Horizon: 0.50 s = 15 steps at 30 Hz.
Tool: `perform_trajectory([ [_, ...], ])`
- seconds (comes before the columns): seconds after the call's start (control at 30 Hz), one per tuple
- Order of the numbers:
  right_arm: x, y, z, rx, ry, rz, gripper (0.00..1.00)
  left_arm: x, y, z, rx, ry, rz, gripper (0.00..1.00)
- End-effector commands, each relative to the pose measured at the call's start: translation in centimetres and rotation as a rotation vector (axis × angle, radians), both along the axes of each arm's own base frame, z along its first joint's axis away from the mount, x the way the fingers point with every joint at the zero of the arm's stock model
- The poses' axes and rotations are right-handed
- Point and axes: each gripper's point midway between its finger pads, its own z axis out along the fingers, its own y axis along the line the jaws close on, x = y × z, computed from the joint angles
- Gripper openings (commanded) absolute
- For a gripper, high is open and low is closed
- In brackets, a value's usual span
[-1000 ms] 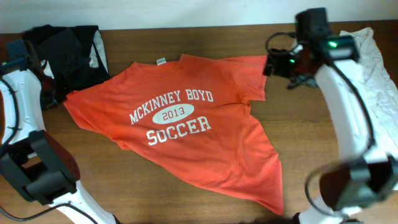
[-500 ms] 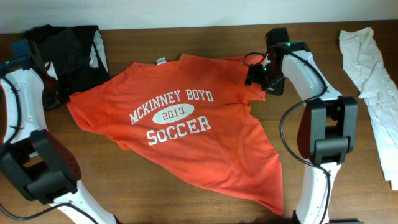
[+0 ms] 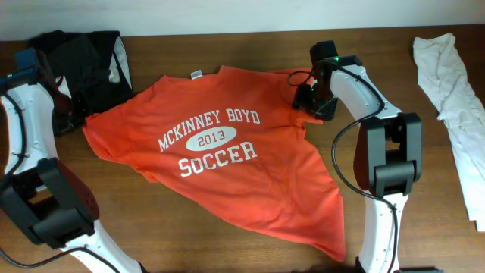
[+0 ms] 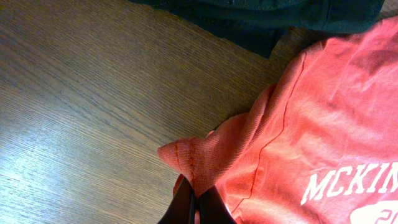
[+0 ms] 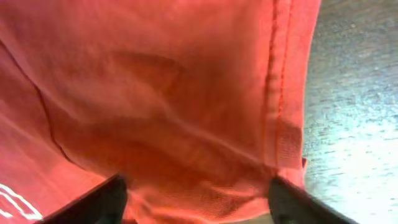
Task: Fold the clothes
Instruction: 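Grasp the shirt's right shoulder with the right gripper and lift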
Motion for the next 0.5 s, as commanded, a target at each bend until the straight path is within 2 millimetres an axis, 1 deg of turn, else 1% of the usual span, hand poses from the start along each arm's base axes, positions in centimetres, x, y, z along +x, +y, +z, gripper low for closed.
perform_trajectory([
  [0.0,-1.4,-1.2,-1.3,-0.074,0.060,-0.062,0.91,0.3,-0.3,0.5,-0.006,-0.017,0.002,0.01],
  [0.03,-1.7,-1.8,-1.3,-0.104,0.071,-0.072,0.95,0.3,-0.3,0.5,-0.006,-0.017,0.003,0.01],
  [0.13,-1.9,-1.7,-1.3,-0.104,0.076,-0.070,0.95,0.3,-0.3,0.5,-0.006,-0.017,0.003,0.01],
  [0.2,-2.3,-1.5,-1.9,-0.102,0.086,-0.066,0.95,0.3,-0.3,0.5,-0.008,-0.015,0.003,0.00],
  [0.23,-2.3,-1.5,-2.2,-0.100,0.083,-0.067,0.93,0.2,-0.3,0.5,-0.008,-0.013,0.003,0.00],
  [0.27,-2.1,-1.5,-2.5,-0.099,0.073,-0.067,0.88,0.2,-0.3,0.5,-0.009,-0.011,0.003,0.00],
  [0.3,-2.0,-1.6,-2.6,-0.098,0.066,-0.069,0.77,0.2,-0.3,0.5,-0.009,-0.011,0.003,0.01],
  [0.33,-1.7,-1.5,-2.6,-0.095,0.053,-0.070,0.61,0.2,-0.3,0.5,-0.009,-0.011,0.003,0.01],
  [0.37,-1.3,-1.5,-2.6,-0.093,0.038,-0.070,0.48,0.2,-0.3,0.5,-0.009,-0.011,0.003,0.00],
  [0.4,-0.7,-1.3,-2.5,-0.086,0.014,-0.071,0.34,0.2,-0.3,0.5,-0.009,-0.011,0.003,0.01],
  [0.43,0.2,-1.2,-2.4,-0.080,-0.021,-0.073,0.16,0.2,-0.3,0.5,-0.009,-0.011,0.003,0.01],
  [0.47,1.2,-1.1,-2.2,-0.072,-0.062,-0.074,0.06,0.2,-0.3,0.5,-0.009,-0.011,0.003,0.01],
])
